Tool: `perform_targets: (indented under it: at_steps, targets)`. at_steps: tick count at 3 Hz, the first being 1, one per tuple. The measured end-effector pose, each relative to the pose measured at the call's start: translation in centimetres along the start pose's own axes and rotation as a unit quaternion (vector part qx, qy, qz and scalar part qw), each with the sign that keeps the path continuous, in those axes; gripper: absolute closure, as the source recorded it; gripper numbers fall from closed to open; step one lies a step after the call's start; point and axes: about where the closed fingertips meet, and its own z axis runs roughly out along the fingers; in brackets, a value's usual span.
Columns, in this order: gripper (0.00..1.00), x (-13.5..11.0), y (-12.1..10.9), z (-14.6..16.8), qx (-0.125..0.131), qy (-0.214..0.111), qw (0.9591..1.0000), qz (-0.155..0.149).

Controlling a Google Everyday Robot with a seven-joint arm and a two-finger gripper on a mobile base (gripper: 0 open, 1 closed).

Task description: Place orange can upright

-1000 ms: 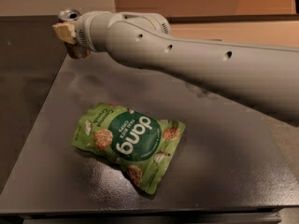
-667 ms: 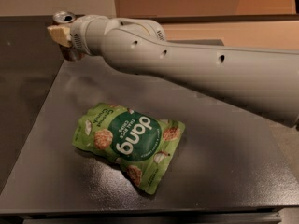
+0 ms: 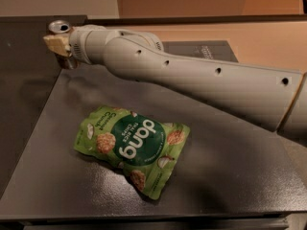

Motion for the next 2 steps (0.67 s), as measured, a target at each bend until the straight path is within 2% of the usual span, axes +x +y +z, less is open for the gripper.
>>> perform_targets:
  at_steps: [1, 2]
  targets:
    - [1.00, 2.6, -2.5, -0.5, -0.018, 0.017, 0.9997, 0.001]
    - [1.00, 3.4, -0.1, -0.9, -0.074, 0.031, 0.9967, 0.005]
